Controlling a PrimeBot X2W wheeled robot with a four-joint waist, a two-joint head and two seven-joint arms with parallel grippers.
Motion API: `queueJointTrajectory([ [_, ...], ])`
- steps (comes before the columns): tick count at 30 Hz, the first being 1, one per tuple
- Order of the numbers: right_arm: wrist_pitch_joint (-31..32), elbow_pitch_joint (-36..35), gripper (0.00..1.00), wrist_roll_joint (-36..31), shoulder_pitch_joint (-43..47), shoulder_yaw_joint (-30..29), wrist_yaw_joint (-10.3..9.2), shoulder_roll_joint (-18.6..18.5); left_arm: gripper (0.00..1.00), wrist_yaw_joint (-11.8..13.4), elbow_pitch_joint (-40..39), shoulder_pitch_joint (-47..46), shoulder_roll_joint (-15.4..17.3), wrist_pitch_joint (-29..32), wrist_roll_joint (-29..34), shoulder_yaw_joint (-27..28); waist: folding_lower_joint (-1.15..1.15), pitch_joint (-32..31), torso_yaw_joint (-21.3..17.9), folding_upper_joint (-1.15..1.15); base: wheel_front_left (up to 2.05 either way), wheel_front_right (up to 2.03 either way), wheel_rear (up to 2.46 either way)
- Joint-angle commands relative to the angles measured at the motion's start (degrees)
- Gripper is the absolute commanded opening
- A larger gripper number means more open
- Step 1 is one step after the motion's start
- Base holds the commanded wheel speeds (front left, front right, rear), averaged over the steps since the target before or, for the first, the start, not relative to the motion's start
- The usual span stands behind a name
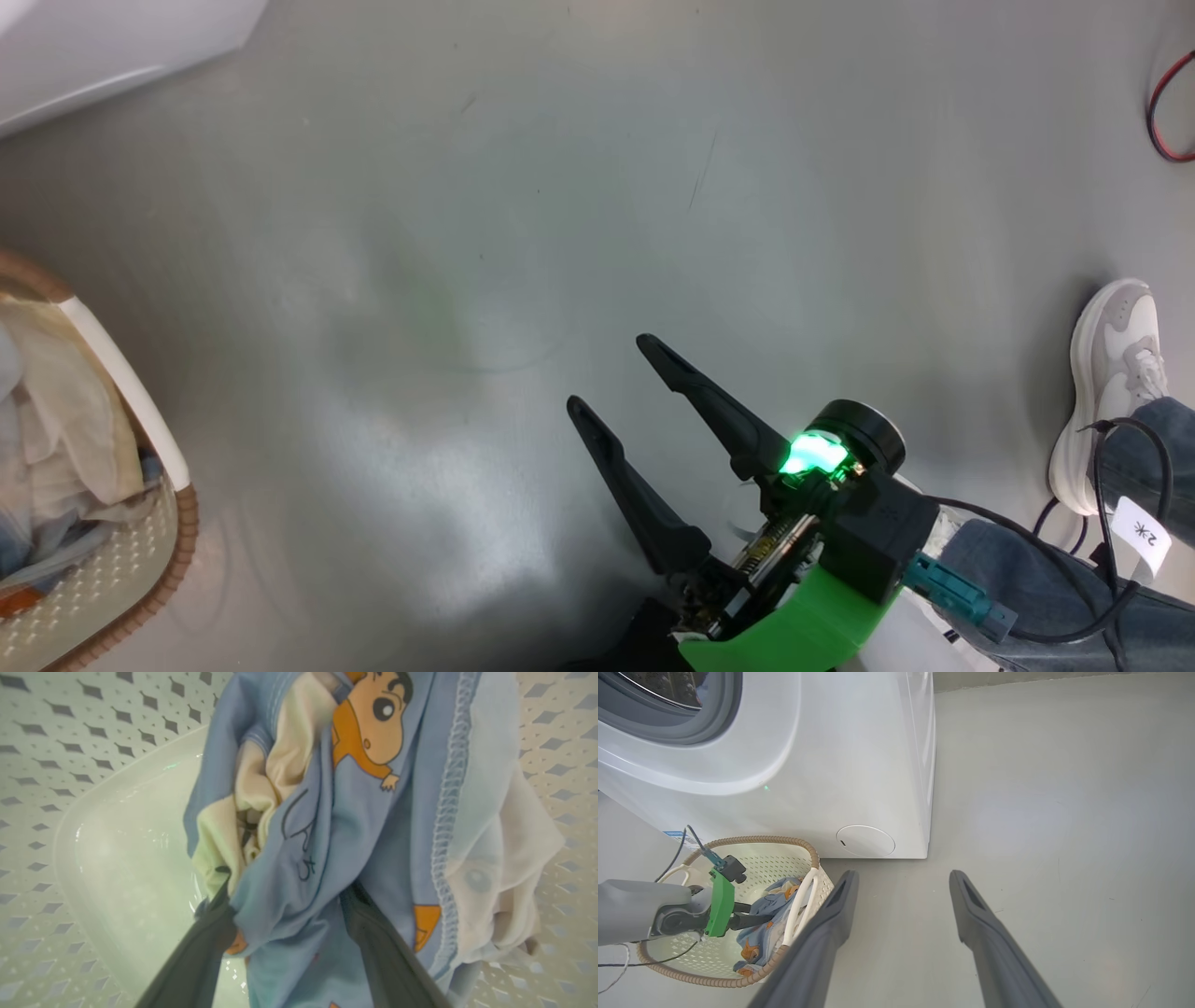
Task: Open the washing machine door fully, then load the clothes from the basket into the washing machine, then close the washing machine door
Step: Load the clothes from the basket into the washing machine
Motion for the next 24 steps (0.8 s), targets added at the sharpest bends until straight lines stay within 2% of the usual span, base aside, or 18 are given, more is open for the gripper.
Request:
queueJointTrajectory([
  [1, -0.27, -1.37, 1.0, 0.71, 2.43, 0.93, 0.09, -0.28, 1.0, 0.1, -0.92, -0.02, 1.82, 0.14, -0.6, 1.47, 0.0, 0.3, 0.04, 0.0, 0.0, 0.0, 0.0],
  [6, -0.27, -2.03, 1.0, 0.63, 2.91, 0.79, 0.09, -0.28, 1.0, -0.09, -2.01, -0.58, 1.7, -0.31, -0.09, 0.54, 0.0, 0.99, 0.1, 0.0, 0.0, 0.0, 0.0],
  [7, -0.27, -2.14, 1.0, 0.61, 2.99, 0.73, 0.09, -0.28, 0.93, -0.15, -2.07, -0.68, 1.73, -0.56, 0.07, 0.35, 0.0, 1.09, 0.07, 0.0, 0.0, 0.0, 0.0],
  [8, -0.27, -2.23, 1.0, 0.6, 3.06, 0.66, 0.09, -0.28, 0.62, -0.21, -2.18, -0.81, 1.79, -1.0, 0.33, 0.11, 0.0, 1.2, 0.06, 0.0, 0.0, 0.0, 0.0],
  [9, -0.27, -2.32, 1.0, 0.59, 3.12, 0.59, 0.09, -0.28, 0.4, -0.25, -2.18, -0.94, 1.83, -1.45, 0.61, -0.1, 0.0, 1.28, 0.03, 0.0, 0.0, 0.0, 0.0],
  [10, -0.27, -2.37, 1.0, 0.56, 3.18, 0.53, 0.09, -0.28, 0.06, -0.33, -2.14, -1.02, 1.91, -1.82, 0.96, -0.44, 0.0, 1.32, 0.0, 0.0, 0.0, 0.0, 0.0],
  [11, -0.27, -2.38, 1.0, 0.55, 3.23, 0.49, 0.09, -0.28, 0.0, -0.4, -2.04, -1.08, 1.97, -2.18, 1.29, -0.79, 0.0, 1.31, -0.05, 0.0, 0.0, 0.0, 0.0],
  [19, -0.27, -1.3, 1.0, 1.09, 3.38, 0.25, 0.09, -0.28, 0.0, -0.32, -0.86, 0.21, 1.68, -5.32, 0.5, -0.41, 0.0, -0.7, -0.64, 0.0, 0.0, 0.0, 0.0],
  [24, -0.27, 0.5, 1.0, 0.63, 3.74, -2.42, 0.09, -0.28, 0.0, -0.61, -2.28, 1.7, -0.36, -8.43, -0.45, -0.58, 0.0, -4.28, 2.4, 0.0, 0.0, 0.0, 0.0],
])
